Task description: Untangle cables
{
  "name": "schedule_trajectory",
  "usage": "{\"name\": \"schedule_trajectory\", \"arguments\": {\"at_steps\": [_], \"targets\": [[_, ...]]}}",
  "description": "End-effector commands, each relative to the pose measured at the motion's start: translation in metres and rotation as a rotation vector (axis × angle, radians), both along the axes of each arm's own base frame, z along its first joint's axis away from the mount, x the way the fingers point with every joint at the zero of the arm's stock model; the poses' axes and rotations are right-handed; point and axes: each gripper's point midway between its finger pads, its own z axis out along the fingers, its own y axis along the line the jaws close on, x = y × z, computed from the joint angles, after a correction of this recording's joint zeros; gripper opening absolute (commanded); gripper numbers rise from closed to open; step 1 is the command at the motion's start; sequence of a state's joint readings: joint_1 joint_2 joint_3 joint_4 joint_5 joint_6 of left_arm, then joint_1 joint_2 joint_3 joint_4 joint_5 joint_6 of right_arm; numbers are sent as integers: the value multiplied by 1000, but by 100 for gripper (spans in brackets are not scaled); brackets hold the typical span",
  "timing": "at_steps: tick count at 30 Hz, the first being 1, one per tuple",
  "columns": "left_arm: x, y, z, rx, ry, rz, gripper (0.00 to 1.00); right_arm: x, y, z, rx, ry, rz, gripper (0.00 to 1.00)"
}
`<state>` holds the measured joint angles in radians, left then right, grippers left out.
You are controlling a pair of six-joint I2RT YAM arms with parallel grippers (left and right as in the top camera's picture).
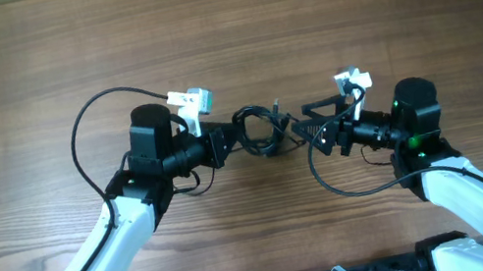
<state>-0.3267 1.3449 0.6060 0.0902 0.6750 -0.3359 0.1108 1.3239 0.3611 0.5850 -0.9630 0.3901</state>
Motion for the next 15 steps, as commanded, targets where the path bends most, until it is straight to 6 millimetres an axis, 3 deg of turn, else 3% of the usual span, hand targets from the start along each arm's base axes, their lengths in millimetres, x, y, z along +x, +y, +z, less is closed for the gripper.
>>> {"name": "schedule_trajectory", "arguments": {"at_steps": [1,9,15], "targets": [[-5,-6,8,-47,19,-41,4,7,-3,-2,-29,-16,-37,74],[-4,-6,7,-55,40,-23,4,1,7,-2,-29,-18,-2,74],[7,3,1,-46,101,95,4,2,14,-6,-51,-17,-17,73]]}}
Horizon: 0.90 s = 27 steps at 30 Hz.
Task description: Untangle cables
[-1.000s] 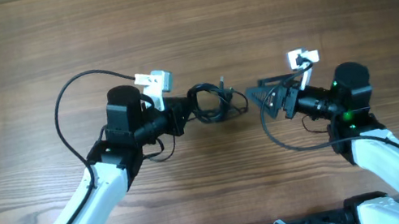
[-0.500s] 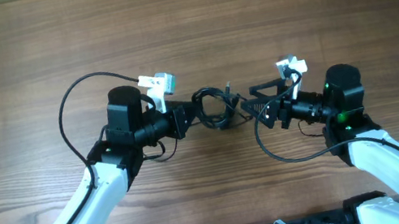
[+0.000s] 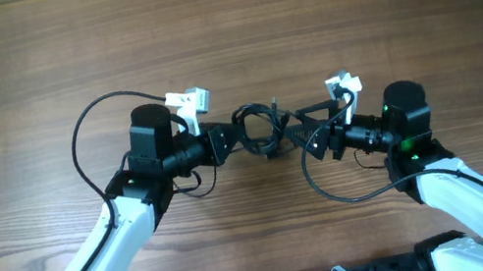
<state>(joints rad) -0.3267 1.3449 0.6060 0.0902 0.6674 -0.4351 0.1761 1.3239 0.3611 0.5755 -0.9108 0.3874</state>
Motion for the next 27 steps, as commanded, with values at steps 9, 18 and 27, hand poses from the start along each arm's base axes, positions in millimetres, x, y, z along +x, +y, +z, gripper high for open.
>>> {"name": "schedule_trajectory", "arguments": {"at_steps": [9,18,27], "targets": [[-13,-22,2,-11,23,-45,4,22,-12,-10,-66,6,-152,73],[-14,-24,1,11,-8,-62,4,32,-27,-26,-130,49,-265,74],[-6,-5,-6,22,33,-6,4,33,-35,-38,-170,93,-310,77]]}}
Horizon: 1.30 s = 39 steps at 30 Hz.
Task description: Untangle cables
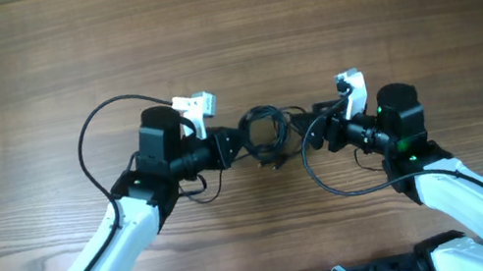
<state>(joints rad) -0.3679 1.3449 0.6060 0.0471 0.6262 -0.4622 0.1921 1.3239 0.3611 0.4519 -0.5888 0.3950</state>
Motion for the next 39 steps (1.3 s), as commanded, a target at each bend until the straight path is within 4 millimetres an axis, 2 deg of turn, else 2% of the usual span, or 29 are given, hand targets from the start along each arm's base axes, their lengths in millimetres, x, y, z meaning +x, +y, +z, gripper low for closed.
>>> {"name": "schedule_trajectory", "arguments": {"at_steps": [1,4,8,15,18,20,31,34,35,36,39], "targets": [[2,0,6,-18,-21,-22,4,5,-3,1,-14,-9,-26,79],[-2,-4,9,-43,-17,-52,4,3,0,2,-2,-10,-4,80],[-3,-5,9,-42,-17,-54,4,-8,15,14,60,-30,103,82],[-3,-5,9,-42,-17,-54,4,-7,14,13,55,-29,95,81],[-3,-5,9,-43,-16,-55,4,0,3,4,10,-9,20,81],[-5,-7,11,-54,-13,-70,4,4,-3,-1,-13,0,-20,82],[-25,-25,17,-102,2,-171,4,4,-2,1,-9,-9,-20,86],[-31,-31,17,-104,11,-192,4,14,-22,-11,-78,18,-144,86],[-32,-32,17,-107,14,-197,4,19,-40,-24,-108,83,-271,85],[-33,-32,18,-109,15,-199,4,20,-62,-38,-131,162,-422,89],[-29,-28,21,-112,6,-184,4,13,-95,-58,-164,277,-639,95]]}}
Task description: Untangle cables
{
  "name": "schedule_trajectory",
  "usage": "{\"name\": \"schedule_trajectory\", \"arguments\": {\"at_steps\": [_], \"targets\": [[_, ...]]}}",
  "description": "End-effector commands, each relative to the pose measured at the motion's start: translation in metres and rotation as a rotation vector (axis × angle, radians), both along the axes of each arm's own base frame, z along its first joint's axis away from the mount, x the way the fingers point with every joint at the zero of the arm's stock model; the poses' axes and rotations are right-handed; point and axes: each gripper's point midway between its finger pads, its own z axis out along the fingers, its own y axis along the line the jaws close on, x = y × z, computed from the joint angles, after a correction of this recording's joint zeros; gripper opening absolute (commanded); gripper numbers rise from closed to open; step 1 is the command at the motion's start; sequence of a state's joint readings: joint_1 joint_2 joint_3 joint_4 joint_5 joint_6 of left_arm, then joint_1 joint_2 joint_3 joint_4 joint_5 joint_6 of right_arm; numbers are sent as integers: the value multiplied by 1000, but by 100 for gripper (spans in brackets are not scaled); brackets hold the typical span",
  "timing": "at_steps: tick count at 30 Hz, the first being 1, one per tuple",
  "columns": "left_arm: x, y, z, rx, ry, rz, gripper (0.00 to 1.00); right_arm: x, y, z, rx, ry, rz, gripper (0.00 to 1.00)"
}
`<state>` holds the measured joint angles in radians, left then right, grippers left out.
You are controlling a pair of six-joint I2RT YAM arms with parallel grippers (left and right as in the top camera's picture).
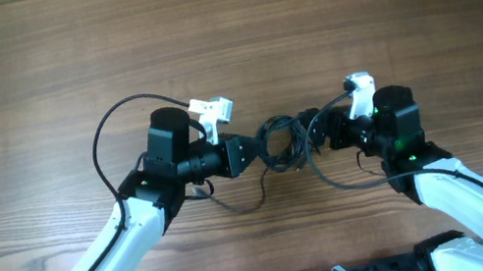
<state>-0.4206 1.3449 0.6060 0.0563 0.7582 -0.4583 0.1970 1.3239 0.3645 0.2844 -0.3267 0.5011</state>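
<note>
A black cable bundle lies coiled in a small knot on the wooden table, between the two arms. My left gripper reaches in from the left and looks shut on the bundle's left side. From the right, my right gripper is shut on the right side of the same bundle. A loose black strand trails down from the bundle toward the front. The fingertips themselves are hard to make out against the black cable.
The arms' own black wiring loops out at the left and below the right wrist. White camera mounts sit on the wrists. The wooden table stretches behind.
Both grippers have moved a little to the right and closer together. The cable knot sits more bunched between them, and a slack strand now hangs toward the front.
At first the grippers stood wide apart with the cable stretched between them, the right one on an end strand. Step by step the right gripper came in leftward and the left arm came rightward, and the cable has gathered into a tight coil between them.
</note>
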Motion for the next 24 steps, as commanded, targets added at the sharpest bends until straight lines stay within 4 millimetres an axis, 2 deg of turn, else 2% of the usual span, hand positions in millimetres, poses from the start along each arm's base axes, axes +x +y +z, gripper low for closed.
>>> {"name": "schedule_trajectory", "arguments": {"at_steps": [1,8,12,14,17,20,24], "targets": [[0,0,12,-39,-18,-23,4,7,-63,-21,-88,99,-411,95],[10,23,38,-95,-62,22,4,-5,-99,-36,-66,206,-574,96],[19,38,45,-99,-83,73,4,-12,-117,-42,-53,254,-653,97],[23,44,44,-96,-77,95,4,-17,-127,-46,-43,284,-699,99],[25,49,41,-87,-68,111,4,-19,-132,-48,-39,295,-718,100],[26,53,33,-56,-42,142,4,-20,-132,-49,-44,302,-721,100],[31,64,17,28,-26,207,4,-32,-143,-56,-54,348,-820,100]]}}
